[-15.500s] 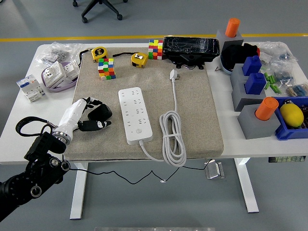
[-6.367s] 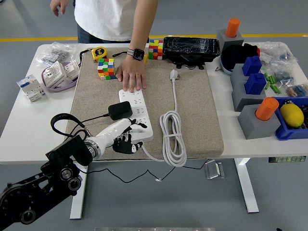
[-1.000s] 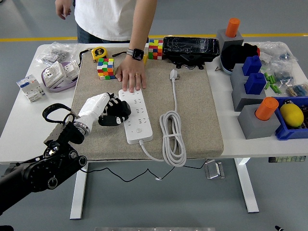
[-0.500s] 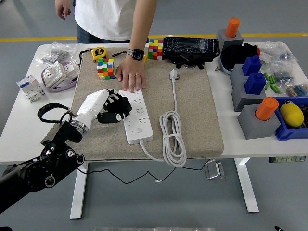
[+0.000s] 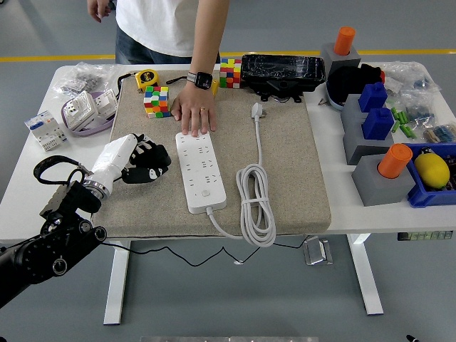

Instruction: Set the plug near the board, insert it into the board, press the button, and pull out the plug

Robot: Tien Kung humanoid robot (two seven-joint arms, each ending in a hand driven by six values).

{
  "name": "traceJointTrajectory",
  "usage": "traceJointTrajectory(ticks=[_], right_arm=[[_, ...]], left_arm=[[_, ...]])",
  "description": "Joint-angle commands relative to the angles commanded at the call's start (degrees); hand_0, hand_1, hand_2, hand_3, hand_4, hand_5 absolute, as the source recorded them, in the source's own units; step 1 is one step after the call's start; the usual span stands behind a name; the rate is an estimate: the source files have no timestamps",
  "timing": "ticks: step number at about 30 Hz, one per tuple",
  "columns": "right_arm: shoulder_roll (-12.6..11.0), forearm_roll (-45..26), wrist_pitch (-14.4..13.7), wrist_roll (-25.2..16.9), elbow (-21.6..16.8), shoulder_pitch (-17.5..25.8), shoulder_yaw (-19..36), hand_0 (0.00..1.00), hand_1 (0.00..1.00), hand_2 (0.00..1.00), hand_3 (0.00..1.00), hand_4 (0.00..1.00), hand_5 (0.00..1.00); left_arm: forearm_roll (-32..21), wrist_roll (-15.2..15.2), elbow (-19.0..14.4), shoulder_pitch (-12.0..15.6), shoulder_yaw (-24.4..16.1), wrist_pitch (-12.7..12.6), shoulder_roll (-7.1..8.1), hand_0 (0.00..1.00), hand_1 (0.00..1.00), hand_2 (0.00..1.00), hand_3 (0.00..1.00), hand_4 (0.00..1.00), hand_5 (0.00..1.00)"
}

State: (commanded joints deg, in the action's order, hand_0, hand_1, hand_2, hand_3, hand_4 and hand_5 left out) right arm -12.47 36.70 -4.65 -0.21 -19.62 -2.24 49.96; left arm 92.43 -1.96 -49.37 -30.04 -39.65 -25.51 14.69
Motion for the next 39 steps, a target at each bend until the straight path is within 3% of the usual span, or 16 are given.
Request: traceJointTrajectory(ticks=[5,6,11,12,17,18,23,24,28,29,30,35,36,39], right_arm=[[-0.05,-0.05,0.00,-0.02,-0.06,-0.10,-0.16,0.606,0.640,0.639,0.554,0.953,0.487],[-0.02,-0.07,0.00,-0.01,-0.02,-0.09,-0.16,0.605,0.640,0.638,0.554,0.953,0.487],[-0.02,-0.12,0.00,0.01,0.02,0.00,-0.17,0.605,0.640,0.638,0.554,0.953,0.487],[-0.03,-0.11,0.00,0.00,0.01,0.02,-0.18,0.604,0.640,0.638,0.554,0.953,0.487],[-0.01,-0.11,0.01,0.01,-0.01,0.06,-0.25,0.604,0.640,0.638,0.554,0.953,0.487],[0.02,-0.09,0.02,0.01,-0.02,0.06,-0.22,0.606,0.642,0.638,0.554,0.953,0.488],[0.10,0.06,0.01,0.01,-0.01,0.11,0.12,0.606,0.642,0.638,0.554,0.953,0.488],[0.09,0.05,0.01,0.01,-0.01,0.09,0.12,0.605,0.640,0.638,0.554,0.953,0.488],[0.09,0.04,0.01,0.03,0.04,0.11,0.13,0.605,0.640,0.638,0.554,0.953,0.488],[0.08,0.05,-0.01,0.03,0.06,0.11,0.13,0.605,0.640,0.638,0.554,0.953,0.488],[0.08,0.05,-0.02,0.03,0.09,0.10,0.13,0.607,0.640,0.639,0.553,0.953,0.488],[0.24,-0.05,-0.02,0.03,0.27,0.19,-0.16,0.607,0.640,0.639,0.553,0.953,0.488],[0.27,-0.10,-0.02,0.03,0.32,0.20,-0.26,0.605,0.640,0.638,0.553,0.953,0.488],[0.43,-0.47,-0.03,0.02,0.73,0.16,-0.65,0.605,0.640,0.638,0.553,0.953,0.488]], left_arm=[[-0.24,0.03,0.27,0.20,0.19,0.28,-0.09,0.455,0.497,0.520,0.545,0.749,0.176],[-0.24,-0.01,0.32,0.21,0.26,0.28,-0.08,0.515,0.583,0.550,0.563,0.882,0.267],[-0.21,0.18,0.46,0.35,0.12,0.39,0.05,0.515,0.583,0.550,0.563,0.882,0.267],[-0.19,0.34,0.47,0.38,0.11,0.46,0.07,0.531,0.616,0.599,0.620,0.998,0.357],[0.48,0.62,0.64,0.69,-0.06,0.46,0.14,0.531,0.616,0.599,0.620,0.998,0.357],[0.56,0.52,0.57,0.82,-0.22,0.38,0.18,0.554,0.628,0.648,0.686,0.998,0.414],[1.57,0.10,-0.88,1.99,-2.00,0.05,0.41,0.554,0.628,0.648,0.686,0.998,0.414],[1.80,0.02,-1.44,2.36,-2.70,0.04,0.44,0.707,0.746,0.768,0.770,0.998,0.497],[1.77,-0.71,-3.90,3.98,-5.78,-0.20,0.39,0.707,0.746,0.768,0.770,0.998,0.497],[1.28,-1.31,-4.52,4.55,-6.84,-0.54,0.27,0.707,0.746,0.768,0.770,0.998,0.497],[0.31,-2.06,-5.08,5.09,-7.79,-0.98,0.14,0.697,0.753,0.769,0.771,0.998,0.590],[-9.69,-8.26,-8.20,8.36,-11.62,-4.57,-0.37,0.697,0.753,0.769,0.771,0.998,0.590],[-12.19,-9.28,-8.47,8.76,-12.15,-4.88,-0.45,0.619,0.681,0.681,0.715,0.955,0.550],[-18.83,-11.41,-9.20,10.31,-14.64,-5.33,-0.54,0.619,0.681,0.681,0.715,0.955,0.550]])
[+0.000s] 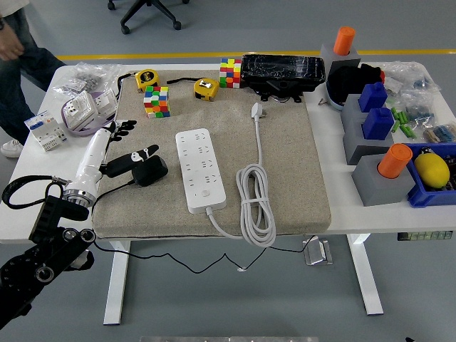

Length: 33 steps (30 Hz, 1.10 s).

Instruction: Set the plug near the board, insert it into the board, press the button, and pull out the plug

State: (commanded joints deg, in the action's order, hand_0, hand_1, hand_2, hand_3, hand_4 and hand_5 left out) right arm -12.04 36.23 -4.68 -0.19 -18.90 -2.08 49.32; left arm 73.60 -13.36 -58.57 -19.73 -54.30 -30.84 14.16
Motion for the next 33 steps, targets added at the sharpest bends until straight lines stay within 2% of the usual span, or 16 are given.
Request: traceJointTrajectory(ticks=[2,3,9,15,19,23,33], right_arm=[[0.11,-0.24,0.01,0.00,0.29,-0.06,-0.22,0.605,0.640,0.638,0.553,0.953,0.488],[0.14,-0.30,0.01,0.00,0.40,-0.11,-0.33,0.605,0.640,0.638,0.553,0.952,0.488],[0.13,-0.48,-0.07,-0.01,0.67,-0.73,-0.72,0.605,0.640,0.638,0.553,0.951,0.486],[-0.51,-0.85,-0.01,0.09,0.63,-2.41,-3.23,0.605,0.641,0.638,0.553,0.951,0.487],[-0.85,-1.73,-0.02,0.14,1.16,-3.26,-5.51,0.605,0.641,0.638,0.553,0.951,0.487],[-0.93,-2.69,-0.01,0.15,1.61,-4.12,-7.71,0.607,0.641,0.638,0.553,0.951,0.487],[-1.01,-3.20,-0.03,0.11,1.35,-5.20,-9.33,0.606,0.641,0.638,0.553,0.950,0.489]], left_arm=[[-1.36,-0.35,-0.17,0.49,-0.70,-0.11,0.23,0.619,0.681,0.681,0.715,0.955,0.550],[-1.35,-0.29,-0.28,0.73,-1.15,-0.02,0.40,0.623,0.671,0.658,0.689,0.901,0.526],[-1.64,-0.18,-1.06,1.87,-5.06,0.41,0.95,0.606,0.665,0.652,0.691,0.885,0.546],[-1.88,-0.83,-2.22,2.64,-8.29,0.55,2.49,0.607,0.663,0.652,0.697,0.882,0.557],[-2.00,-0.85,-2.77,3.34,-10.27,0.79,2.77,0.607,0.663,0.652,0.697,0.882,0.557],[-1.98,-1.00,-3.03,3.28,-10.60,0.90,3.13,0.611,0.661,0.652,0.697,0.880,0.560],[-1.90,-0.92,-3.99,2.78,-11.28,1.23,3.39,0.617,0.662,0.652,0.702,0.873,0.570]])
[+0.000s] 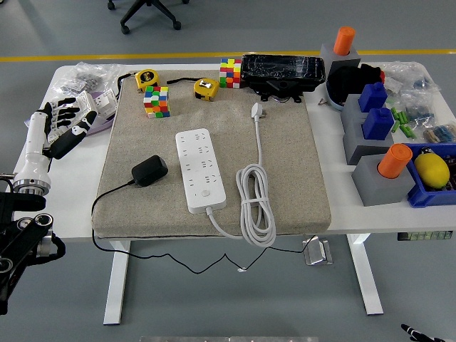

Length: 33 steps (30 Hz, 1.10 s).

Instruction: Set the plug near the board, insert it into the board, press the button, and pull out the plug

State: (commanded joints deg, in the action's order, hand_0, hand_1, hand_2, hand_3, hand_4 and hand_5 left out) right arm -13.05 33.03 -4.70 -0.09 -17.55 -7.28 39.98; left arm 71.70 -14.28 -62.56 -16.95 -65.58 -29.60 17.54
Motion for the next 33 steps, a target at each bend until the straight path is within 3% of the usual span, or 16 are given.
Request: traceJointTrajectory(ticks=[33], right_arm=[[-0.45,-0.80,-0.17,-0.19,0.12,0.12,-2.01,0.603,0.640,0.636,0.552,0.946,0.493]], left_arm=[[0.28,0.82,-0.59,-0.66,2.82,1.48,1.18,0.626,0.663,0.653,0.708,0.870,0.577]])
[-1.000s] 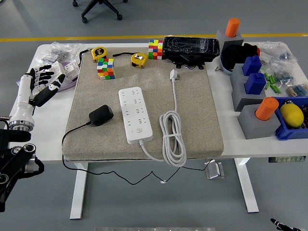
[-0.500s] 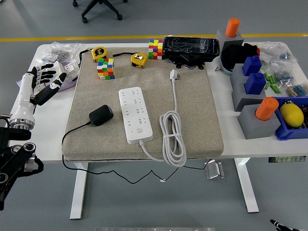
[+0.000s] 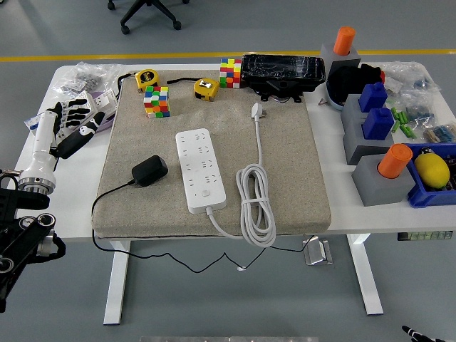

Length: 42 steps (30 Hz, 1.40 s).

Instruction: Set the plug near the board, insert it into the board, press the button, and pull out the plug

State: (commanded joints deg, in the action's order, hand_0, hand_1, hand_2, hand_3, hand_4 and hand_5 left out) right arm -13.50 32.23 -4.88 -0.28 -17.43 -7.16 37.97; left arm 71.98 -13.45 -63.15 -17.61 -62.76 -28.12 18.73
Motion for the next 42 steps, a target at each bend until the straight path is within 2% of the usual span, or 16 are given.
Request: traceJointTrajectory(ticks=[9,19,23,28,30,42], right_arm=[[-0.28,0.13,0.04,0.00,-0.04,1.01,-0.87,0.604,0.642,0.635,0.551,0.944,0.493],[-0.13,0.36,0.08,-0.03,-0.16,1.48,-0.31,0.606,0.641,0.634,0.552,0.943,0.493],[-0.50,0.61,0.19,0.21,-0.50,2.41,-0.26,0.605,0.640,0.634,0.552,0.943,0.493],[-0.81,0.12,-0.04,0.37,0.19,2.61,1.34,0.604,0.642,0.634,0.552,0.943,0.493],[-1.09,0.48,0.09,0.38,-0.46,2.02,1.47,0.604,0.642,0.634,0.552,0.943,0.493],[-0.51,0.94,-0.07,0.42,0.07,2.05,4.20,0.608,0.641,0.635,0.553,0.942,0.493]], left_arm=[[-0.19,0.11,0.08,1.04,0.90,0.38,0.30,0.634,0.664,0.654,0.710,0.871,0.579],[-0.50,0.12,0.20,0.96,1.44,0.46,0.34,0.634,0.665,0.654,0.713,0.870,0.579],[-0.19,0.56,0.07,1.43,1.24,0.83,-0.21,0.635,0.665,0.655,0.713,0.871,0.580],[-0.55,0.59,-0.01,2.56,-1.58,0.78,-1.59,0.636,0.665,0.656,0.713,0.871,0.580],[0.08,0.48,-0.32,1.75,-1.10,0.76,-1.09,0.636,0.665,0.656,0.713,0.871,0.580],[0.07,0.89,-0.95,0.36,-2.20,1.15,-0.87,0.643,0.669,0.658,0.714,0.872,0.582]])
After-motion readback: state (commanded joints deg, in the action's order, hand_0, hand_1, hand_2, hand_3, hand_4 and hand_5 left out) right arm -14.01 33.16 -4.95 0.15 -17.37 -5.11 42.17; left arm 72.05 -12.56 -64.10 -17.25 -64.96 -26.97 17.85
